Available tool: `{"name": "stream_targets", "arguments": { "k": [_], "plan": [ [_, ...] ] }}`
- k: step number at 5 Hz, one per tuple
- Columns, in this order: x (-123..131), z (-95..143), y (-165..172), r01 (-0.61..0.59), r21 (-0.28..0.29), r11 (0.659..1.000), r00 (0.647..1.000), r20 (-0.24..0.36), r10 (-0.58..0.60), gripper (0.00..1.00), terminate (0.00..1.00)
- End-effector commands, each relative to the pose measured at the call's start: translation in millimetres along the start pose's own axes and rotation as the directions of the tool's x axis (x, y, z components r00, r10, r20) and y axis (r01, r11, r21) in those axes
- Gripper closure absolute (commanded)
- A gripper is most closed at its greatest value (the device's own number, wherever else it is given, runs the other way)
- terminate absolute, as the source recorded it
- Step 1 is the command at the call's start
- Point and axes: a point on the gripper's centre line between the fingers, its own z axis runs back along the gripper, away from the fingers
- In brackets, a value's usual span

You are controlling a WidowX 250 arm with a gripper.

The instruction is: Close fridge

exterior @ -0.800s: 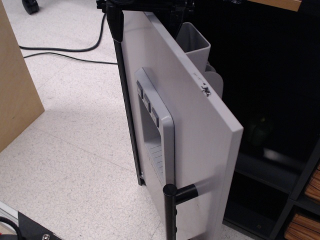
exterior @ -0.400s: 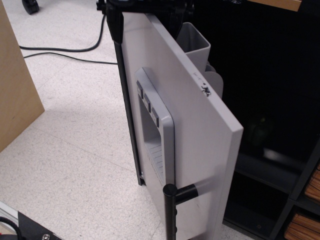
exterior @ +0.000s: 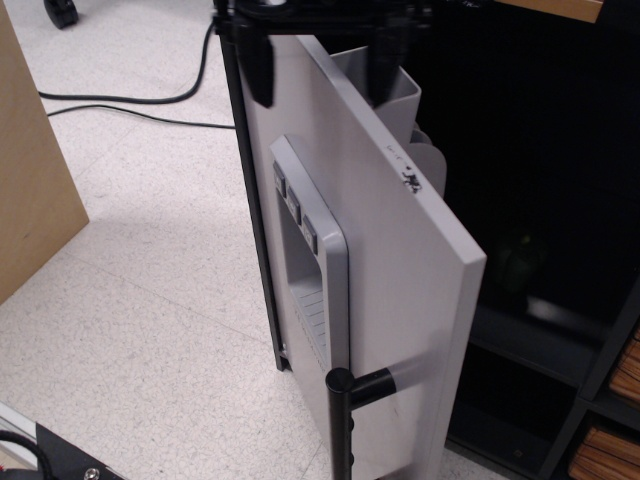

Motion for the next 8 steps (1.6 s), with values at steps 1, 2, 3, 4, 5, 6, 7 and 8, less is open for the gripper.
{"name": "stream_targets", "arguments": {
  "k": [1, 2, 3, 4, 5, 6, 7, 8],
  "plan": [
    [-43, 20, -19, 0.077, -0.069, 0.995, 0.996, 0.044, -0.074, 0.00, 0.00],
    [-61, 14, -35, 0.116, -0.087, 0.989, 0.993, 0.036, -0.113, 0.00, 0.00],
    [-66, 5, -54, 0.103, -0.105, 0.989, 0.995, -0.002, -0.104, 0.00, 0.00],
    [-60, 0, -74, 0.091, -0.108, 0.990, 0.996, 0.008, -0.091, 0.00, 0.00],
    [-49, 6, -90, 0.094, -0.139, 0.986, 0.995, 0.037, -0.090, 0.00, 0.00],
    [-41, 37, -92, 0.092, -0.212, 0.973, 0.994, 0.071, -0.079, 0.00, 0.00],
    [-42, 65, -81, 0.096, -0.274, 0.957, 0.993, 0.090, -0.074, 0.00, 0.00],
    [-53, 68, -56, 0.128, -0.278, 0.952, 0.990, 0.100, -0.104, 0.00, 0.00]
  ]
}}
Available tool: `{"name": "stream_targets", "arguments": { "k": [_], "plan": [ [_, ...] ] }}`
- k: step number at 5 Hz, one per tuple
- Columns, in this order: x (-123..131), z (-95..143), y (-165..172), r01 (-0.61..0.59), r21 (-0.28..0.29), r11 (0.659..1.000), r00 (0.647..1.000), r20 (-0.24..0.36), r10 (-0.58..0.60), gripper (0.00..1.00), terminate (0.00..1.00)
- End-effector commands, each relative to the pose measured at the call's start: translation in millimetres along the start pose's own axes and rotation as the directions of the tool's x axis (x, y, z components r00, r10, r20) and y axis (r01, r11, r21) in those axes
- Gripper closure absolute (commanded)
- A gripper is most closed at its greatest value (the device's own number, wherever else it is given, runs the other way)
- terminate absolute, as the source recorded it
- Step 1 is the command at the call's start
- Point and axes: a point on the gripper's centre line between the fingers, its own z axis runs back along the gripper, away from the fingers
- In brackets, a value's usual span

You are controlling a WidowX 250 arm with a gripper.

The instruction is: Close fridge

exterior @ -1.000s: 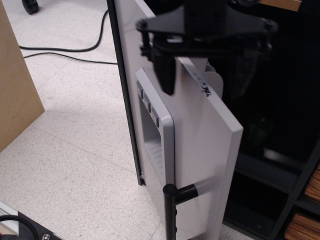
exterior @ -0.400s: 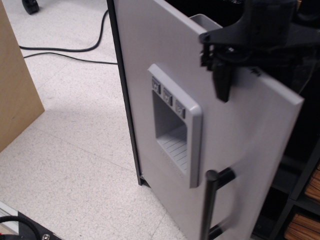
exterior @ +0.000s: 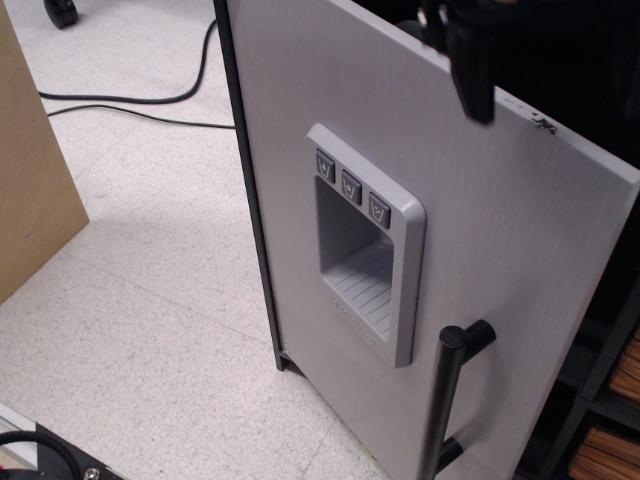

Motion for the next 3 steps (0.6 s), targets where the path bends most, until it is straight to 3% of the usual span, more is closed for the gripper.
{"name": "stream_targets", "arguments": {
  "k": [1, 2, 3],
  "plan": [
    [-14, -17, 43, 0.113, 0.084, 0.990, 0.993, 0.017, -0.115, 0.00, 0.00],
    [-22, -60, 66, 0.227, 0.170, 0.959, 0.972, 0.020, -0.233, 0.00, 0.00],
    [-23, -87, 79, 0.341, 0.216, 0.915, 0.935, 0.022, -0.354, 0.00, 0.00]
  ]
}}
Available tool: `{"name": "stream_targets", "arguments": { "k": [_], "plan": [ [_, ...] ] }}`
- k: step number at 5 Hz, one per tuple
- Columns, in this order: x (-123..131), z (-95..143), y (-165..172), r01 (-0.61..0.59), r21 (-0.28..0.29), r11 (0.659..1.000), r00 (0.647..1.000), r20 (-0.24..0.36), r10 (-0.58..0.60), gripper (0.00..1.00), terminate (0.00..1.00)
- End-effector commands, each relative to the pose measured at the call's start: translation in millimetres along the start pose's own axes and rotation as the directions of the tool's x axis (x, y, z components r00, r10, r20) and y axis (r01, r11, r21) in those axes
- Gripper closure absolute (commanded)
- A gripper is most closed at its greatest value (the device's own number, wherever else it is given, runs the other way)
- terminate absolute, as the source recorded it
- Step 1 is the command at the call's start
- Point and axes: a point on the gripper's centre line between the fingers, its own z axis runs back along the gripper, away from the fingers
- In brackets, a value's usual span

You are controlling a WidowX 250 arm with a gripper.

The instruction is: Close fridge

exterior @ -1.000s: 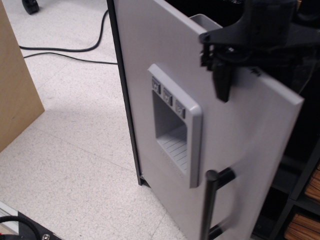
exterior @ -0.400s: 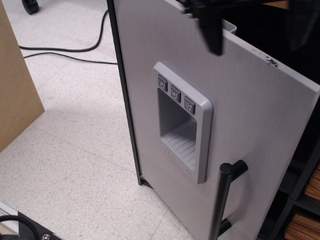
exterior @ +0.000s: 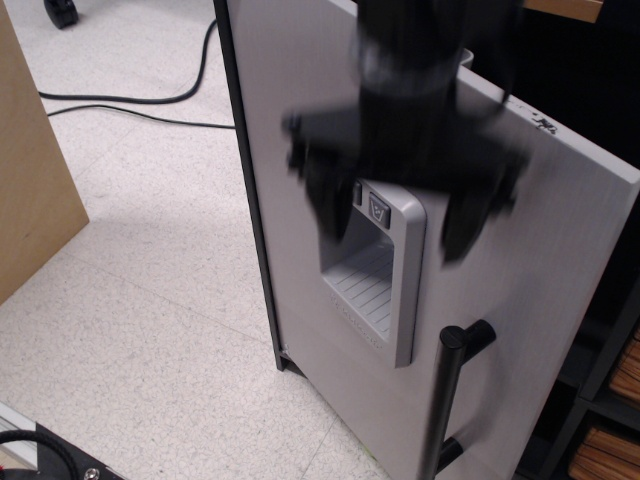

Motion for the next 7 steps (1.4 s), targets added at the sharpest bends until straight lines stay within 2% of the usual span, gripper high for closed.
{"name": "stream_targets", "arguments": {
  "k": [1, 2, 3, 4, 5, 6, 7],
  "plan": [
    [11, -25, -1, 0.151, 0.061, 0.987, 0.986, 0.055, -0.154, 0.00, 0.00],
    [32, -27, -17, 0.113, -0.027, 0.993, 0.990, 0.093, -0.111, 0.00, 0.00],
    [49, -28, -26, 0.093, -0.061, 0.994, 0.992, 0.087, -0.088, 0.00, 0.00],
    [67, -31, -34, 0.041, -0.084, 0.996, 0.996, 0.088, -0.033, 0.00, 0.00],
    [81, -35, -44, 0.026, -0.092, 0.995, 0.993, 0.116, -0.015, 0.00, 0.00],
    [90, -38, -52, 0.037, -0.085, 0.996, 0.984, 0.176, -0.022, 0.00, 0.00],
    [100, -39, -56, 0.023, -0.095, 0.995, 0.978, 0.208, -0.003, 0.00, 0.00]
  ]
}}
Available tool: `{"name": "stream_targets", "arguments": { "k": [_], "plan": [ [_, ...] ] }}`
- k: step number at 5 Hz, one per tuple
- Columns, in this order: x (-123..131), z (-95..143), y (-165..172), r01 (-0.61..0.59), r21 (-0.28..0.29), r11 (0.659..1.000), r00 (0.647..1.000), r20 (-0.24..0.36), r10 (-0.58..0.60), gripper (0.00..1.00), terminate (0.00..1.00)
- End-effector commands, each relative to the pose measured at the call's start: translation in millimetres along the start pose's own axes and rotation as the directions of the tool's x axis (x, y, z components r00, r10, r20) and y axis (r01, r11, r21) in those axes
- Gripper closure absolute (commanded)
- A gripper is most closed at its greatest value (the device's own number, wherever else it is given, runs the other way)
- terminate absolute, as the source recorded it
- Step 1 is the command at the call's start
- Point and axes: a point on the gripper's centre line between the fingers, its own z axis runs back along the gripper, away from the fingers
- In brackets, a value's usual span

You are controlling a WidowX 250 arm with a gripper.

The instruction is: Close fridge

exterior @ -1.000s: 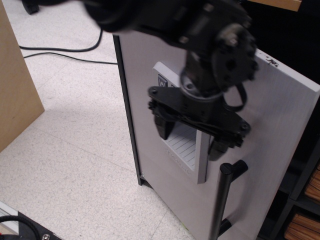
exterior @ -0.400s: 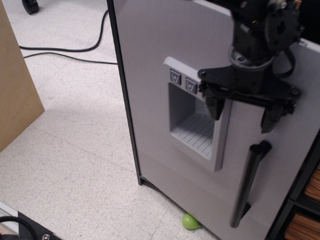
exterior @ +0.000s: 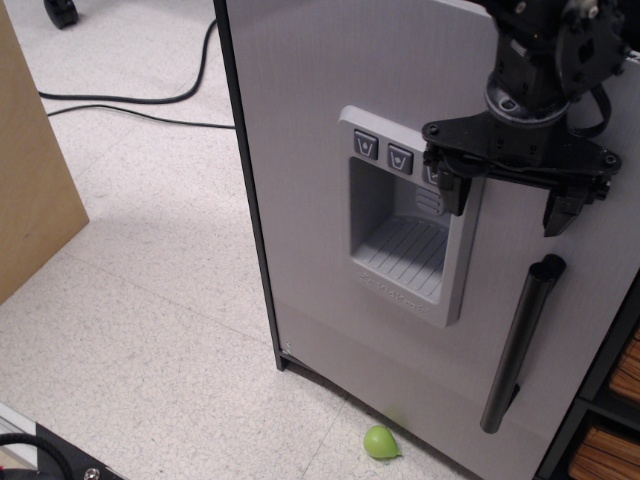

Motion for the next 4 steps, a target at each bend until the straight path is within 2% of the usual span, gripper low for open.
{"name": "stream_targets", "arguments": {
  "k": [1, 3, 4],
  "plan": [
    [33.5, 10.9, -6.1, -0.039, -0.020, 0.999, 0.993, 0.107, 0.041, 0.00, 0.00],
    [37.4, 4.7, -9.6, -0.036, -0.009, 0.999, 0.990, 0.139, 0.037, 0.00, 0.00],
    [36.8, 4.4, -10.1, -0.056, -0.021, 0.998, 0.986, 0.157, 0.059, 0.00, 0.00]
  ]
}}
